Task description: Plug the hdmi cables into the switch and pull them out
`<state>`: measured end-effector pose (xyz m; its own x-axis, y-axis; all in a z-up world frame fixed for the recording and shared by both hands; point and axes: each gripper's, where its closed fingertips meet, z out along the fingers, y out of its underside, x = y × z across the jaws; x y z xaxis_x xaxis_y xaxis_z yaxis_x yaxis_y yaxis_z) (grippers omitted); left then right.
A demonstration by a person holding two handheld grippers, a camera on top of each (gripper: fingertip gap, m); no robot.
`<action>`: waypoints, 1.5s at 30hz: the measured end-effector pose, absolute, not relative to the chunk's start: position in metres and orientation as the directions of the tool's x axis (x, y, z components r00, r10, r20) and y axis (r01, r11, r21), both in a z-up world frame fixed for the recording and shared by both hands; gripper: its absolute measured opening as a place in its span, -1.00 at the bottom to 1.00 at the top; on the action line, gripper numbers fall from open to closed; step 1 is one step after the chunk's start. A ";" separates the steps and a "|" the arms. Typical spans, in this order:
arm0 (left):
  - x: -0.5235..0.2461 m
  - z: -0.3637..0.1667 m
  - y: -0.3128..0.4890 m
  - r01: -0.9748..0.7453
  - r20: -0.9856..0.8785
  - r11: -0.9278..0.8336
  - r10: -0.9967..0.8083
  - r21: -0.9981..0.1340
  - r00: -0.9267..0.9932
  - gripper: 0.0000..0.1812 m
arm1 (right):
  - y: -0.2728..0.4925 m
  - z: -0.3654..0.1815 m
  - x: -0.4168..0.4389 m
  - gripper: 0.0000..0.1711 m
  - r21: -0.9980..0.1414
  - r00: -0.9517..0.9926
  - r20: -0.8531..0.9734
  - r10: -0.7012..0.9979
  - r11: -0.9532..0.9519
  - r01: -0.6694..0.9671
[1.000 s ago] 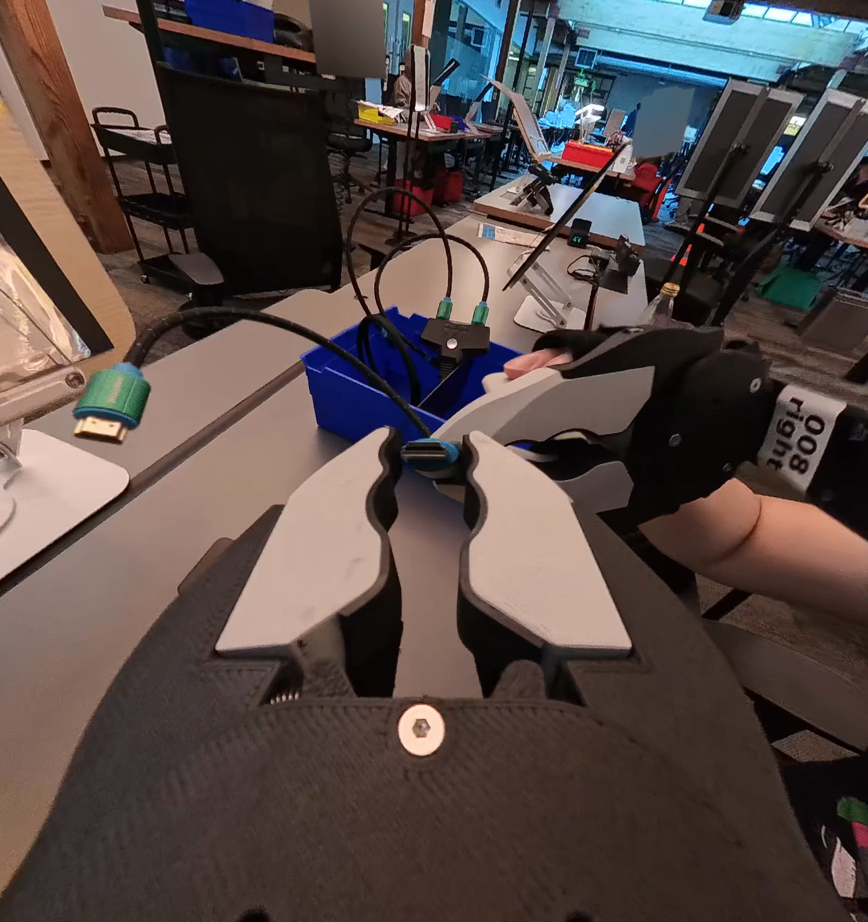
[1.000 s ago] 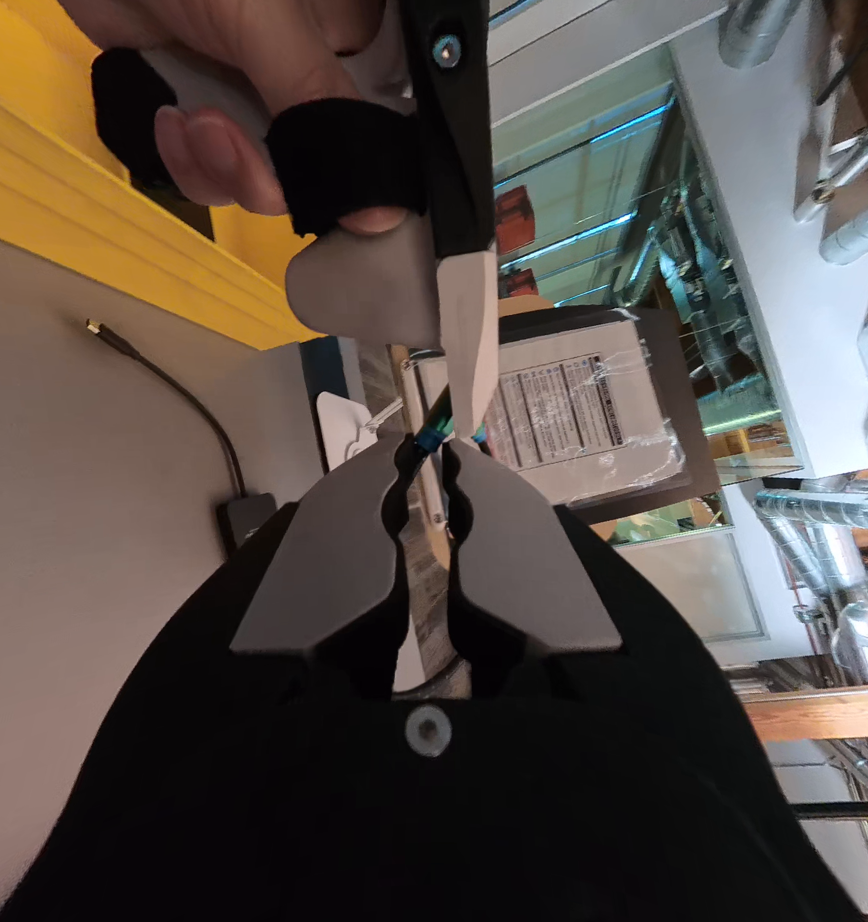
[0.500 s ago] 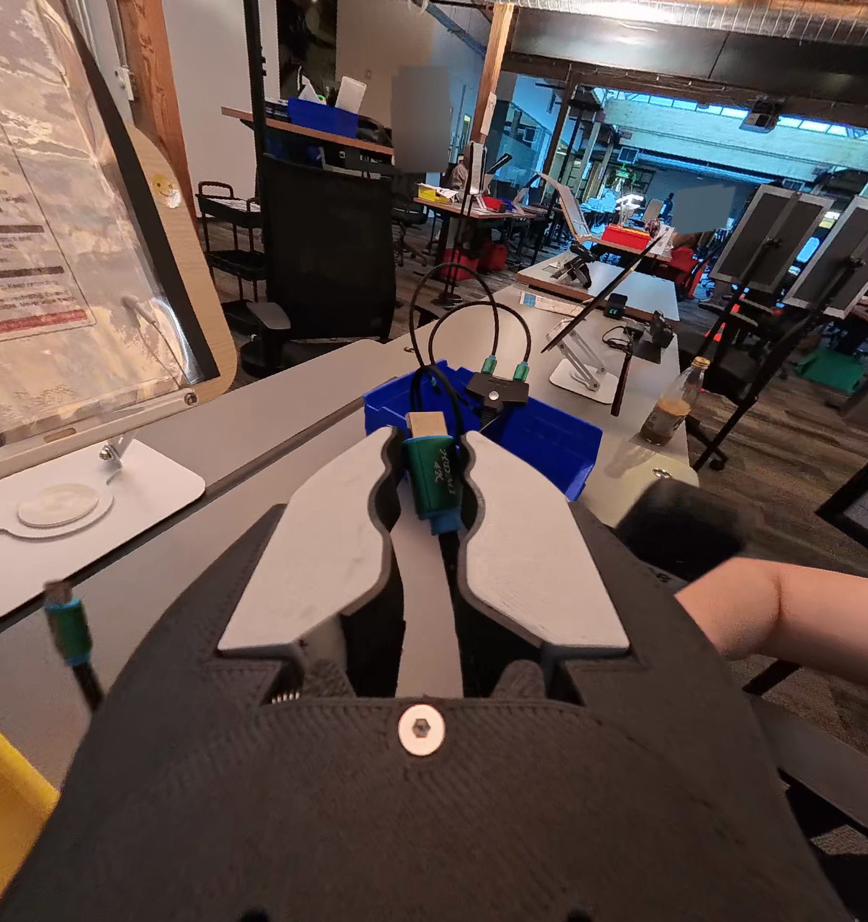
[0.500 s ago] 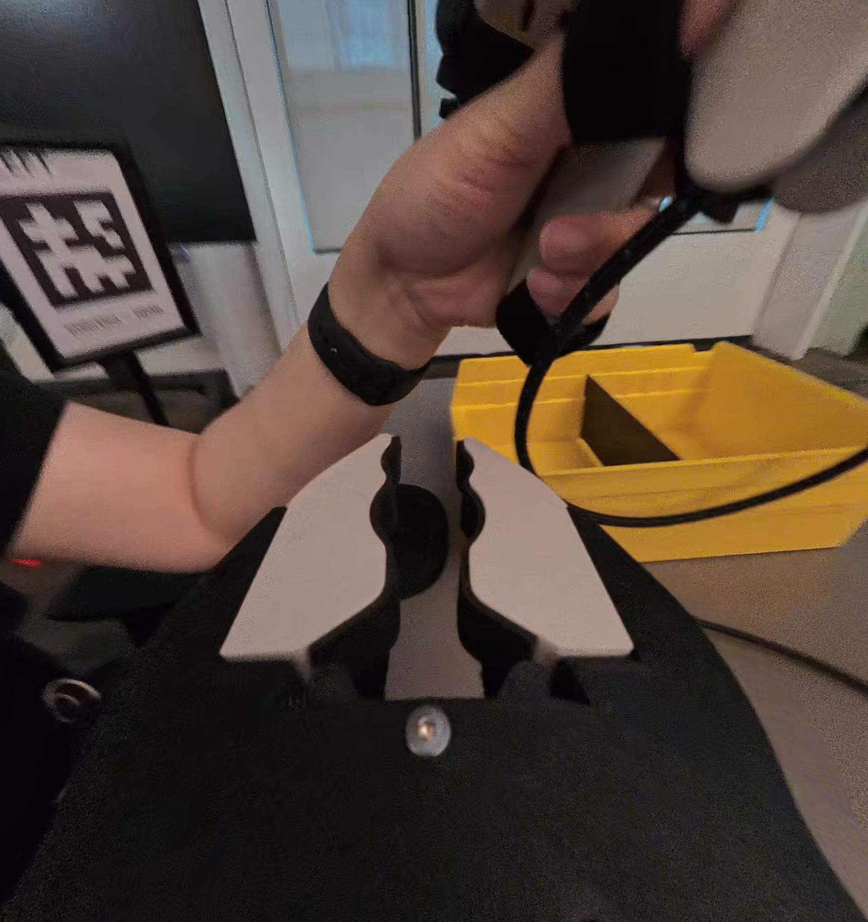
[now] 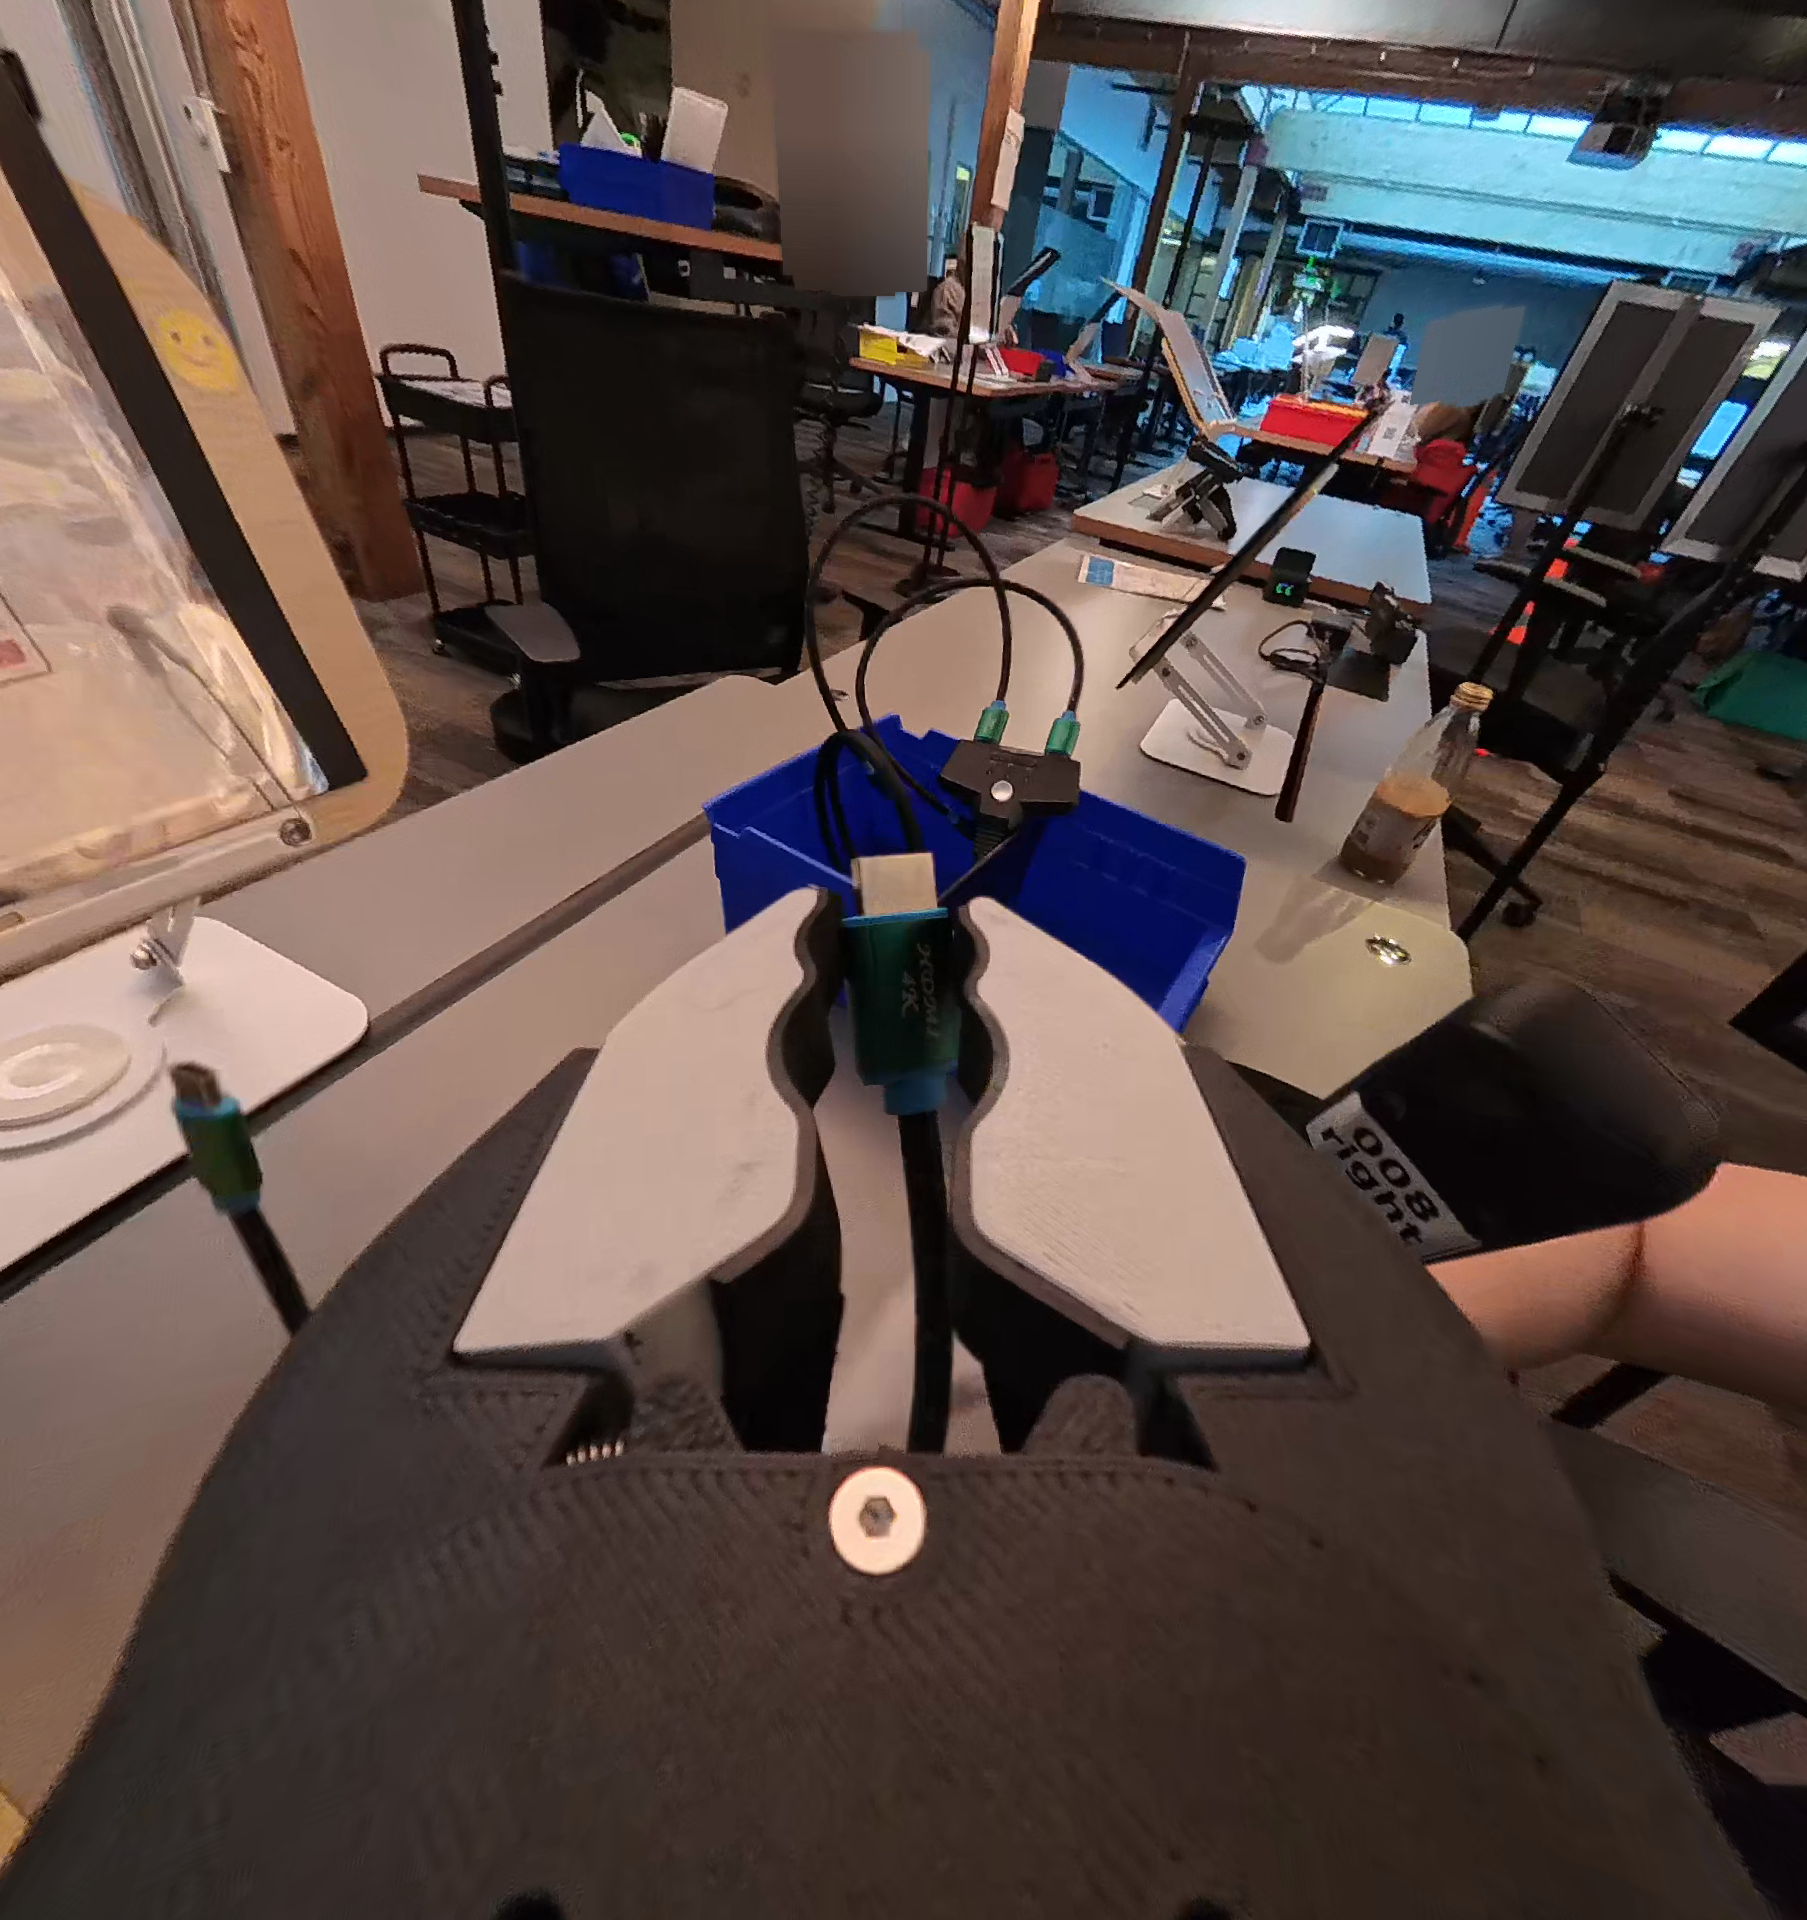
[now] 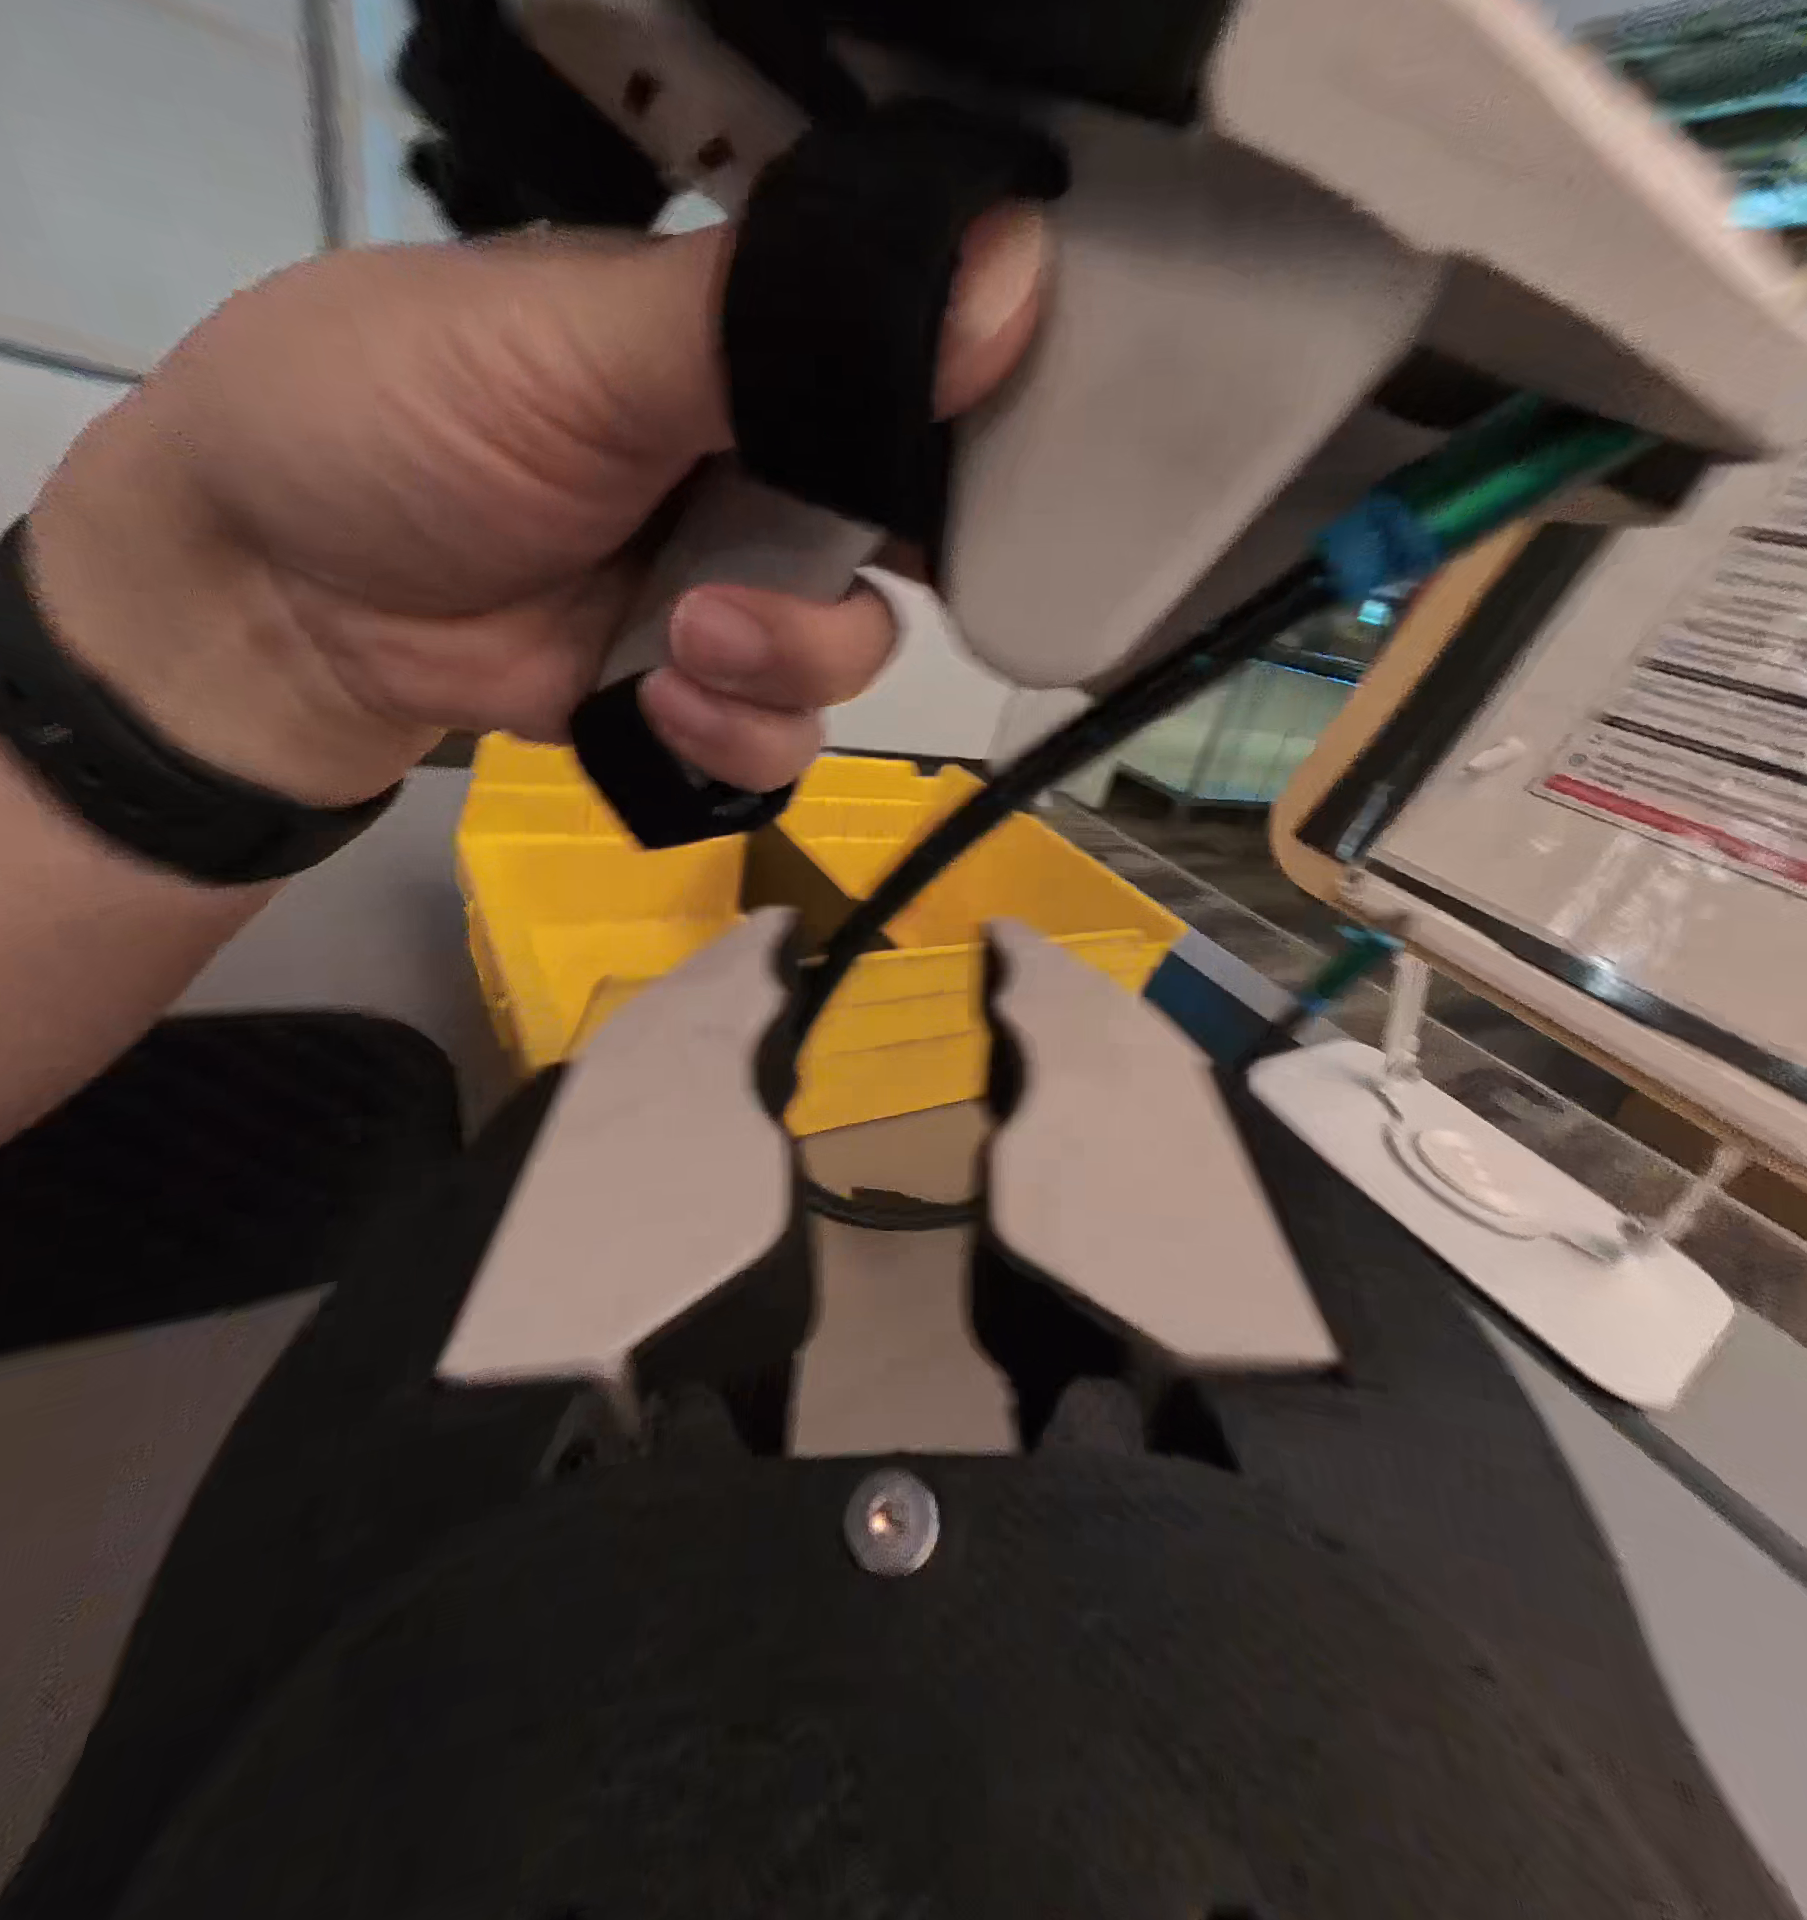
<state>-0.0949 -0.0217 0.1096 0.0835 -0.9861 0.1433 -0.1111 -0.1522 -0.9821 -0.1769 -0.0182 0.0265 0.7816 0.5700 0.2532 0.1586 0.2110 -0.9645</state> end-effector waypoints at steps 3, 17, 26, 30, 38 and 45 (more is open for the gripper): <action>-0.099 0.121 -0.025 -0.056 0.144 -0.148 -0.987 -0.987 0.070 -0.79 | -0.017 0.026 -0.170 -0.88 -0.959 0.762 0.283 0.582 0.189 0.211; -0.128 0.120 -0.011 -0.152 -0.053 0.034 -0.991 -0.988 0.119 -0.37 | 0.011 0.067 -0.036 -0.92 -0.412 0.408 0.911 0.062 0.078 0.908; -0.099 0.098 -0.005 -0.117 0.177 -0.188 -0.980 -0.975 0.094 -0.81 | 0.006 0.070 -0.051 -0.92 -0.212 0.219 0.973 -0.067 0.097 0.972; -0.098 0.098 -0.006 -0.113 0.162 -0.168 -0.985 -0.979 0.060 -0.82 | 0.006 0.073 -0.049 -0.91 -0.211 0.221 0.972 -0.081 0.117 0.970; -0.101 0.110 -0.004 -0.027 0.207 -0.208 -0.978 -0.978 0.034 -0.82 | 0.004 0.076 -0.058 -0.90 -0.379 0.394 0.918 -0.037 0.206 0.902; -0.097 0.111 -0.002 0.026 0.288 -0.287 -0.957 -0.957 0.025 -0.82 | -0.001 0.088 -0.047 -0.90 -0.301 0.320 0.925 -0.204 0.120 0.946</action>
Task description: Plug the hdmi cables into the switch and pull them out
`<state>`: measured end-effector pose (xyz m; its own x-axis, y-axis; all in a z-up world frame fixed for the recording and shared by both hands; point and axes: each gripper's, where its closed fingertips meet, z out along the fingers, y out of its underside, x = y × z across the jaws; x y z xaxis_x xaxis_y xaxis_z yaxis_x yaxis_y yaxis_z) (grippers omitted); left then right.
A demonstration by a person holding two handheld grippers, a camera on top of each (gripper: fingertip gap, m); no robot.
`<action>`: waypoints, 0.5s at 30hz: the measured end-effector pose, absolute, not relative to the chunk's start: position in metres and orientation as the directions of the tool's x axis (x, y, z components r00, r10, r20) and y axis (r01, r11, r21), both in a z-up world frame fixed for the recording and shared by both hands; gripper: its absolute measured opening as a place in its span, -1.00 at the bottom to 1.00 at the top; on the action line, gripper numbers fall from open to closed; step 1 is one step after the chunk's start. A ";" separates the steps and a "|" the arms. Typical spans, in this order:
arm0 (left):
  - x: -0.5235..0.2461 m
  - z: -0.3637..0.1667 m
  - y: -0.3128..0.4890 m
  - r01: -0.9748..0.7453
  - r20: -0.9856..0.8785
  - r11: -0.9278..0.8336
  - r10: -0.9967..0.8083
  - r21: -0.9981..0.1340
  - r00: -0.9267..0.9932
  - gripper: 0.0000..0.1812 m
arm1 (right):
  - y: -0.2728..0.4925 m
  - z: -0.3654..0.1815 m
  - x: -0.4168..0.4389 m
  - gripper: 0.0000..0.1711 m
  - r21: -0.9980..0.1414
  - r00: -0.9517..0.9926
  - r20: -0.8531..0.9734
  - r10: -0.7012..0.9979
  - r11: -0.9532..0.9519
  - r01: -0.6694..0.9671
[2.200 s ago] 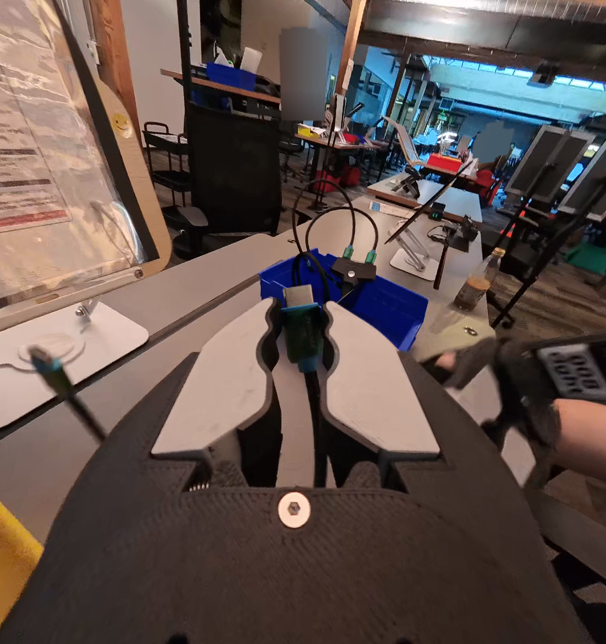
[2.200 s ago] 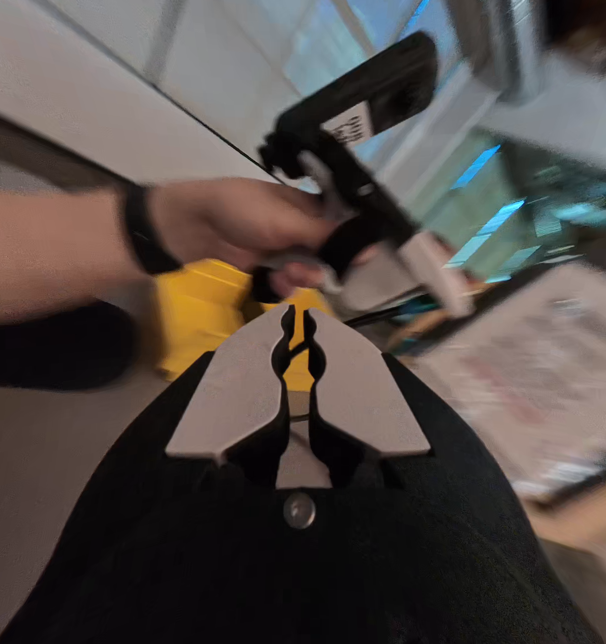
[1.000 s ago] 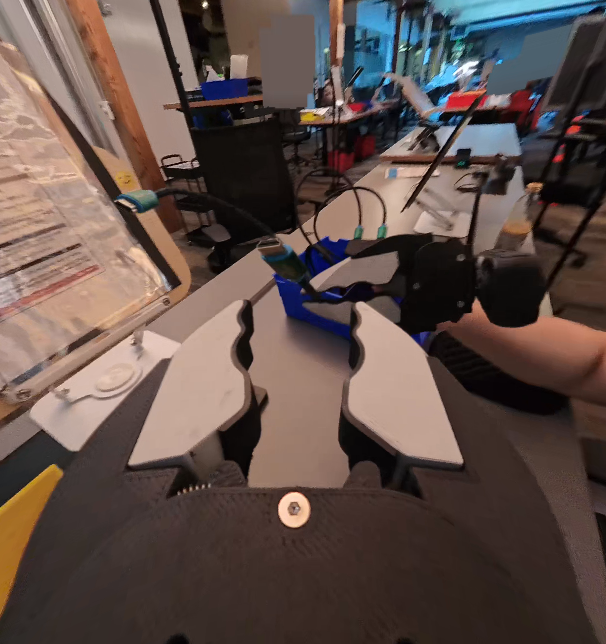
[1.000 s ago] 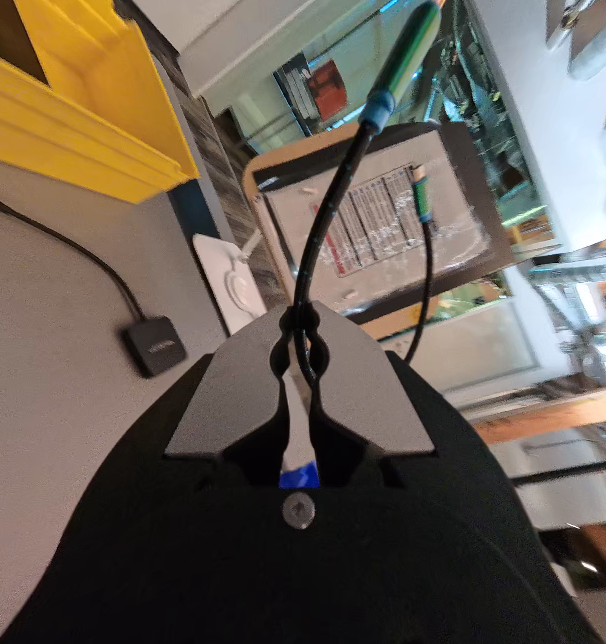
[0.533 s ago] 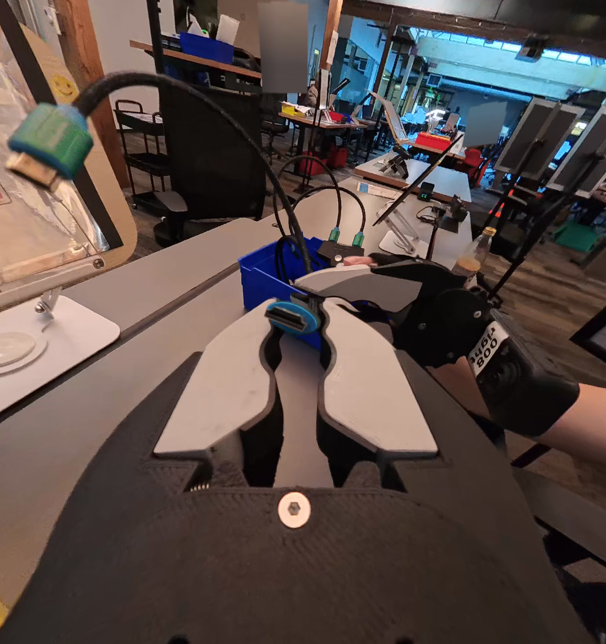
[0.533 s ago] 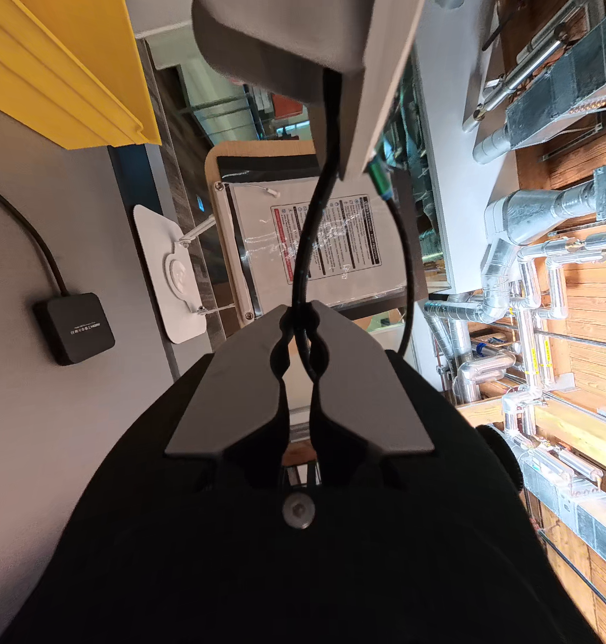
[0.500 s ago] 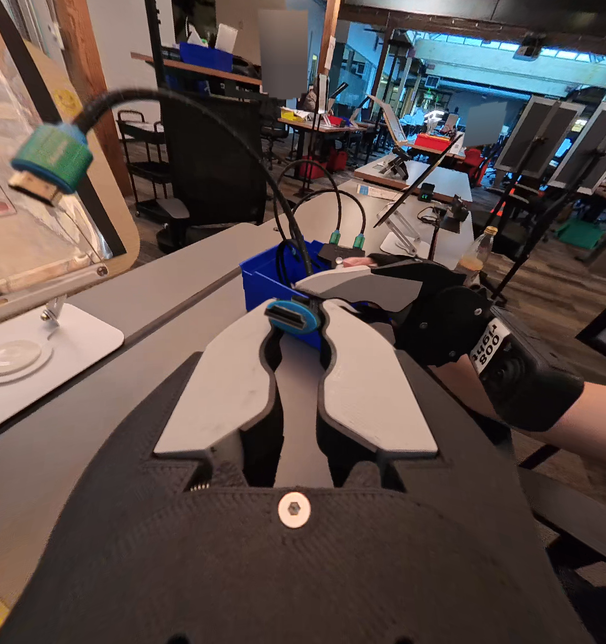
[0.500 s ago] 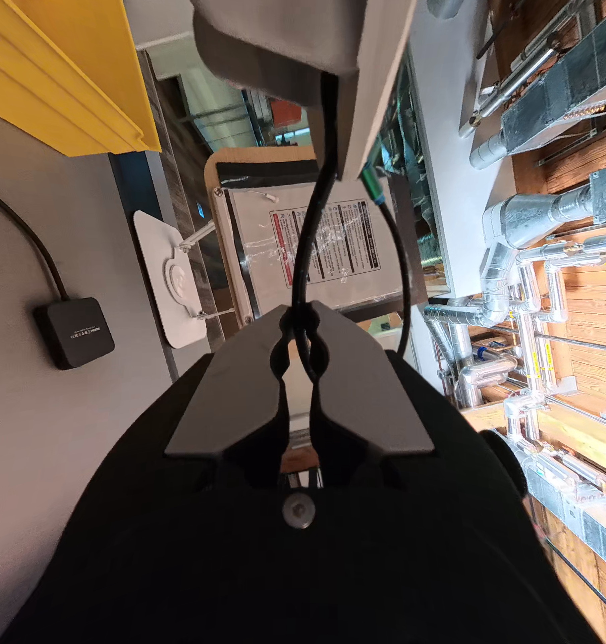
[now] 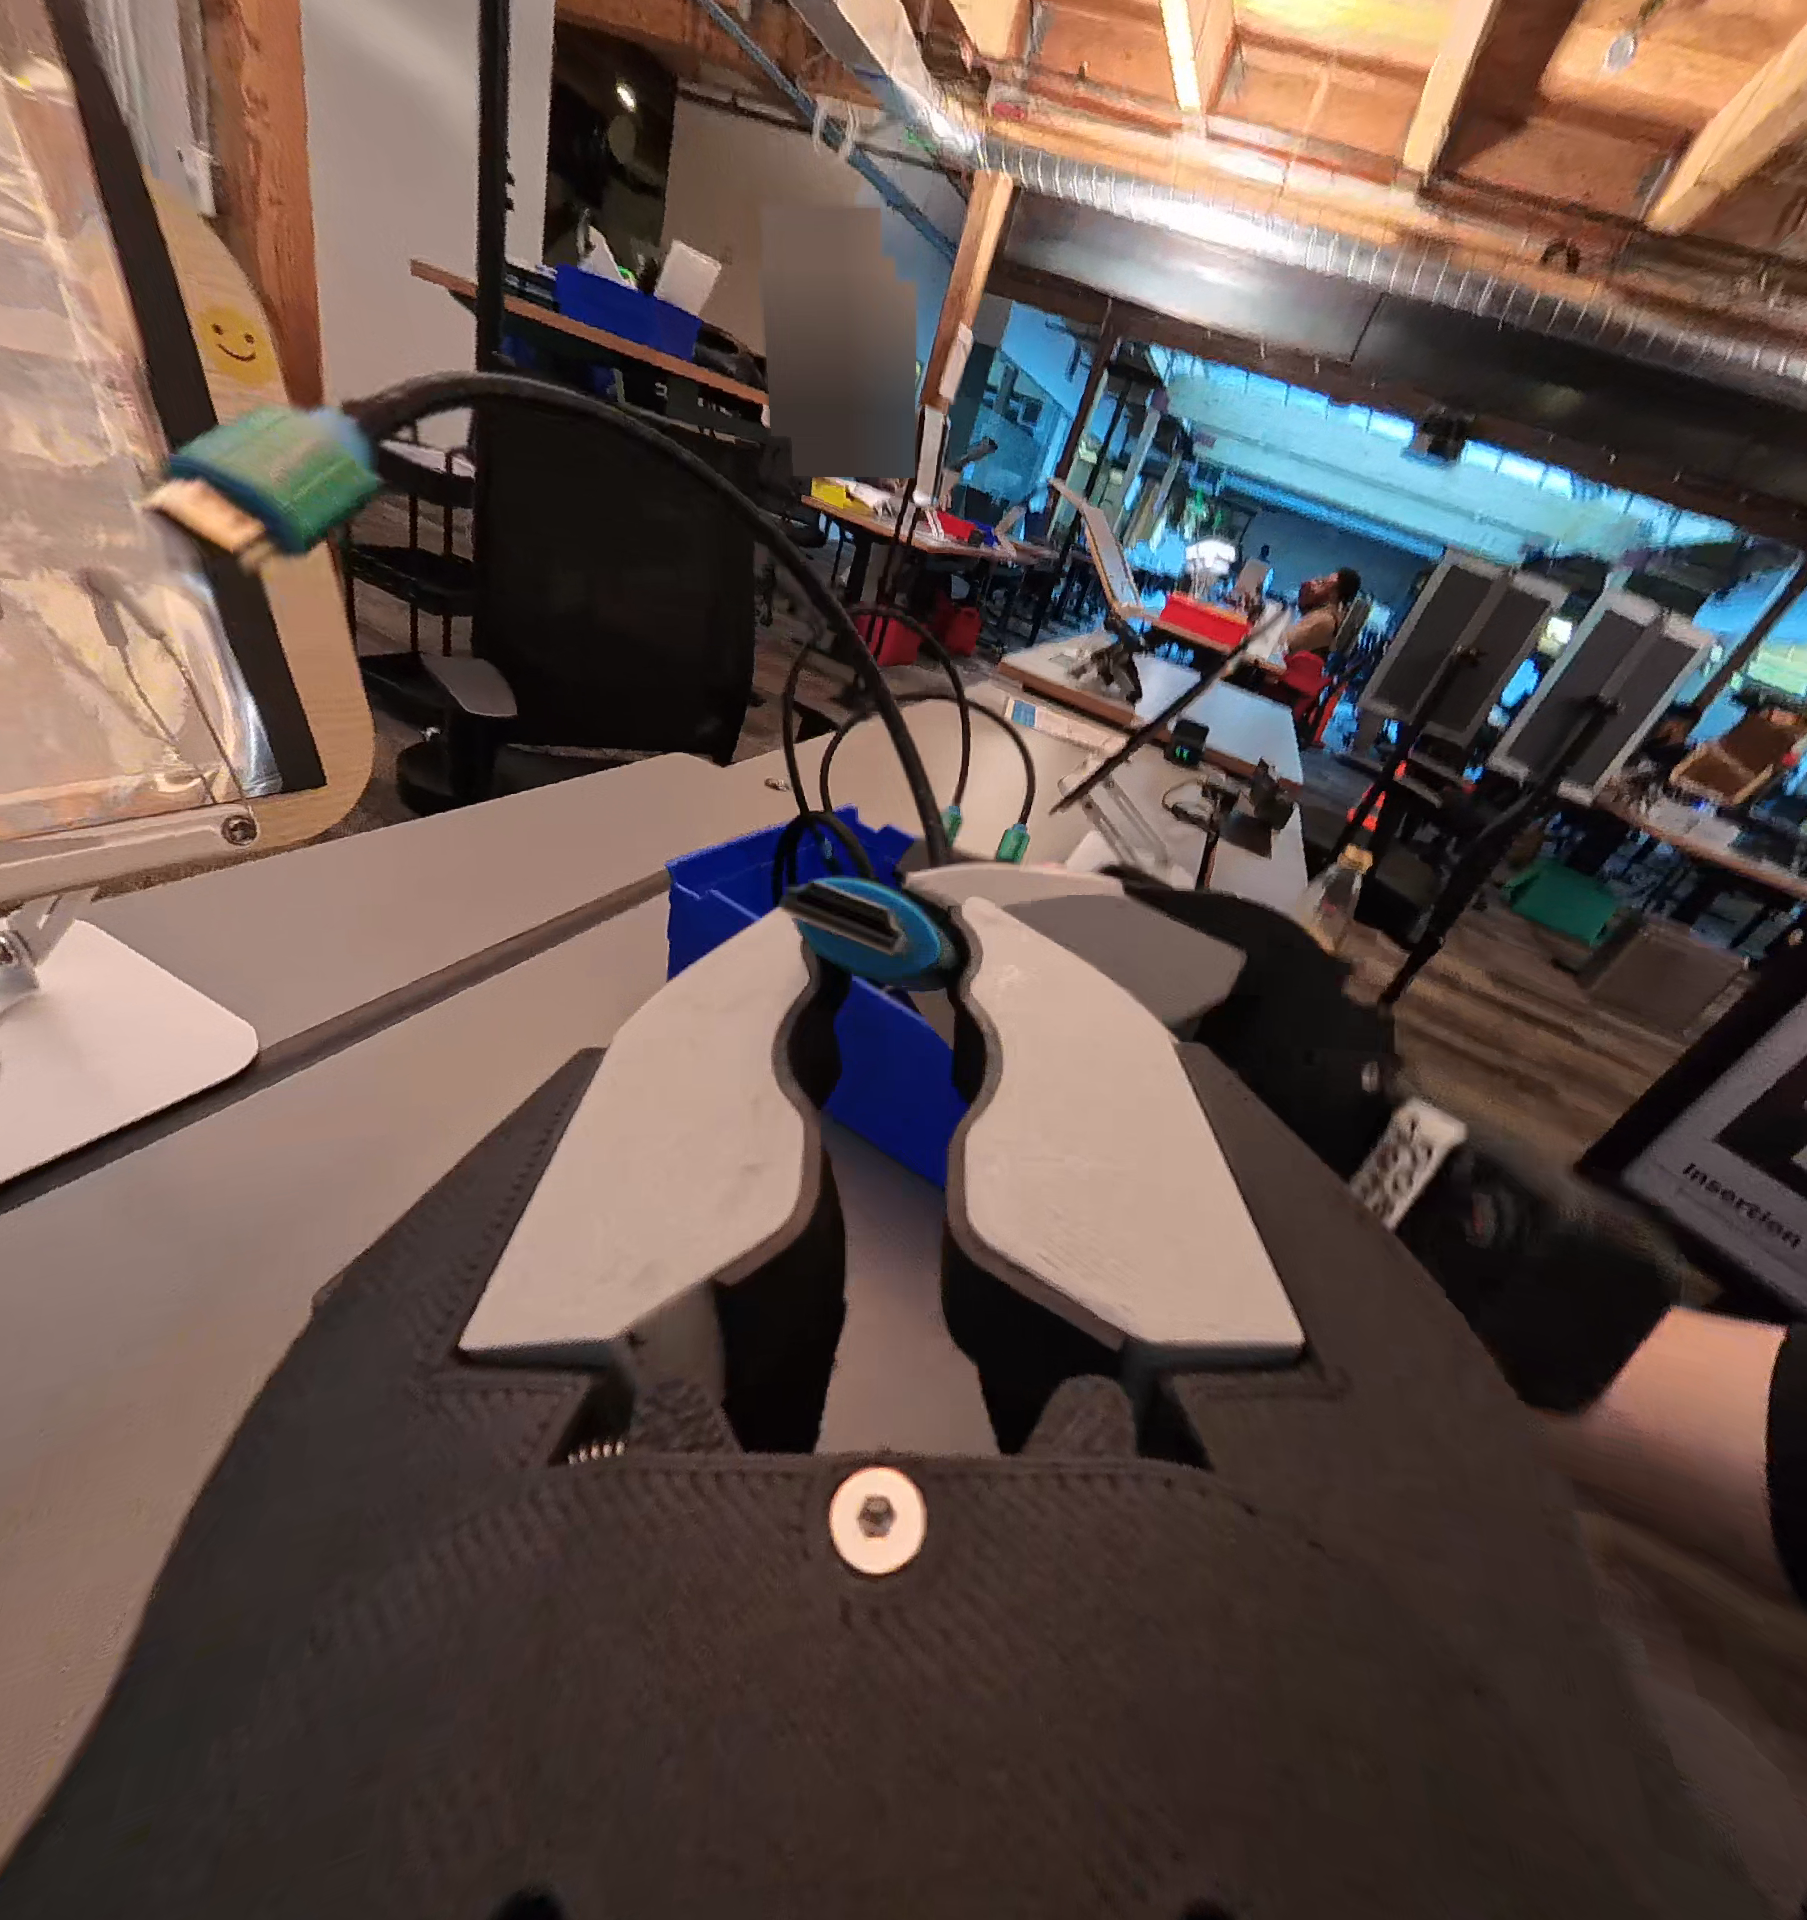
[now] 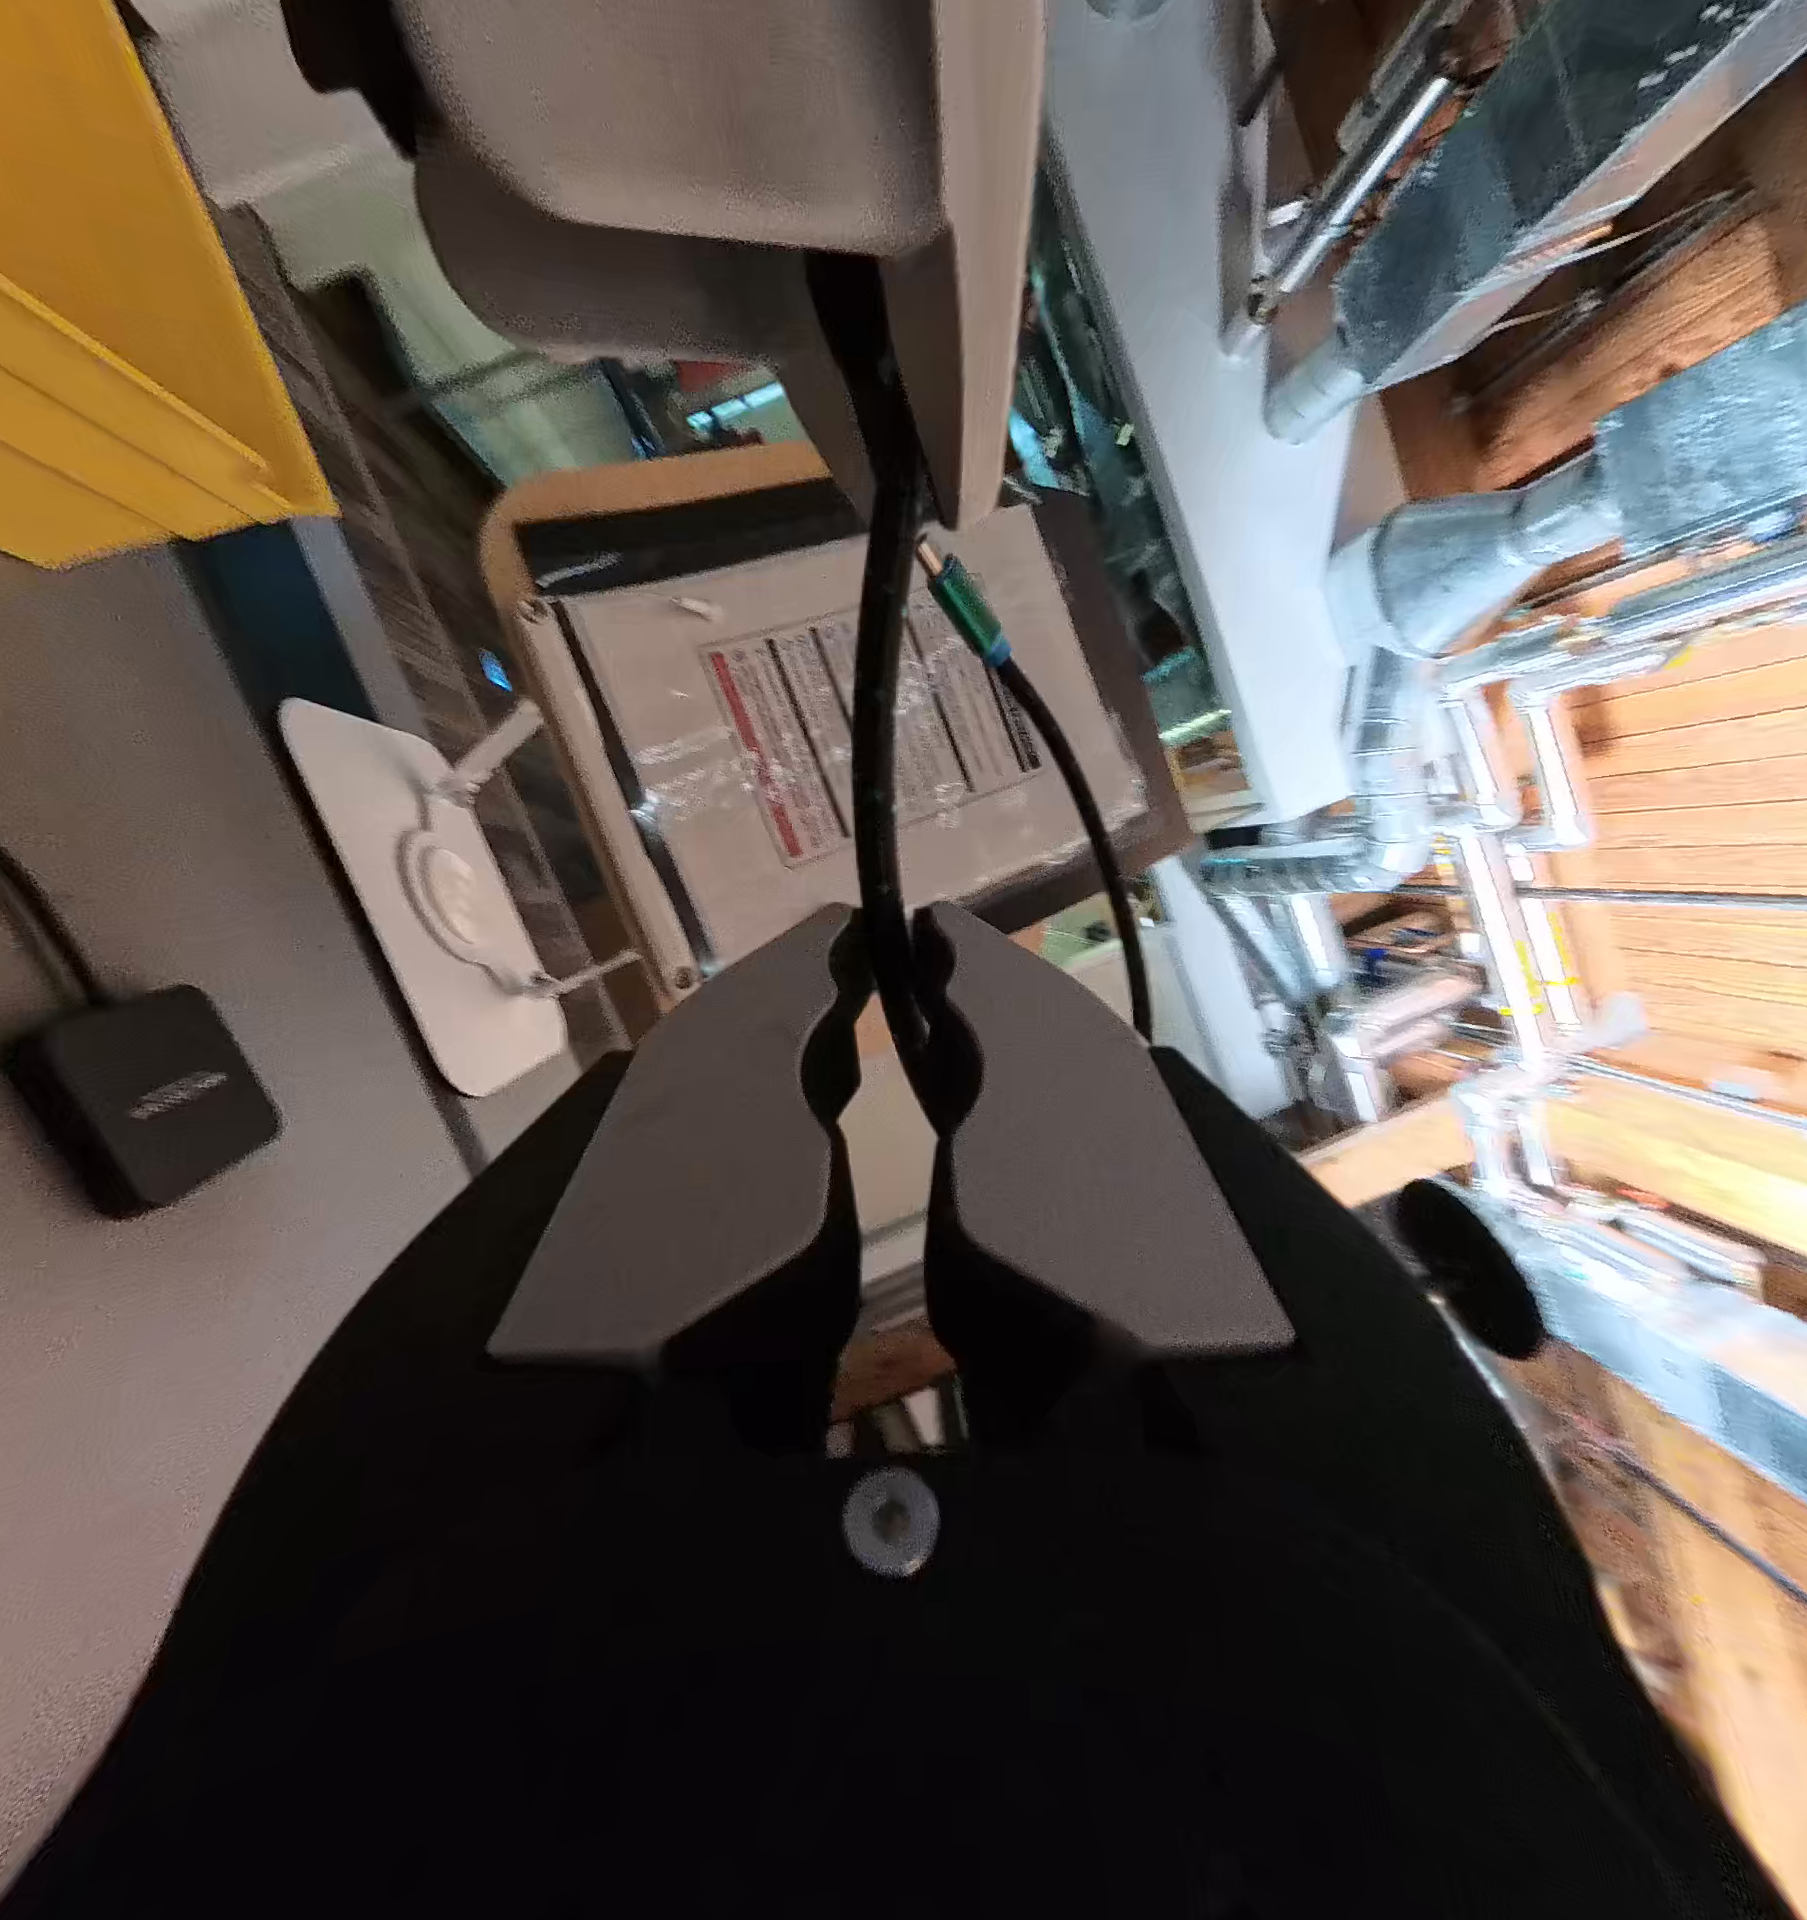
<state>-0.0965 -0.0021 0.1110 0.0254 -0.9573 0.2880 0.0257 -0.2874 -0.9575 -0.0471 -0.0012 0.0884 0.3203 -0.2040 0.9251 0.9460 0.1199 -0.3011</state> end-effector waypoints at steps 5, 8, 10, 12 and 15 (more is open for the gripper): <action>-0.095 0.110 0.008 0.096 0.382 -0.375 -0.922 -0.922 0.066 -0.83 | -0.001 0.086 -0.049 -0.91 -0.210 0.216 0.932 -0.292 0.053 0.976; -0.093 0.106 0.011 0.102 0.430 -0.422 -0.900 -0.901 0.068 -0.81 | -0.001 0.087 -0.049 -0.91 -0.182 0.185 0.932 -0.312 0.041 0.982; -0.092 0.107 0.010 0.125 0.452 -0.444 -0.891 -0.887 0.046 -0.82 | -0.002 0.088 -0.050 -0.91 -0.174 0.177 0.929 -0.326 0.039 0.984; -0.089 0.106 0.006 0.124 0.468 -0.464 -0.883 -0.877 0.012 -0.87 | -0.003 0.089 -0.050 -0.91 -0.164 0.167 0.926 -0.338 0.035 0.986; -0.087 0.112 -0.001 0.160 0.451 -0.453 -0.891 -0.877 -0.051 -0.93 | -0.001 0.087 -0.052 -0.91 -0.170 0.179 0.928 -0.328 0.054 0.984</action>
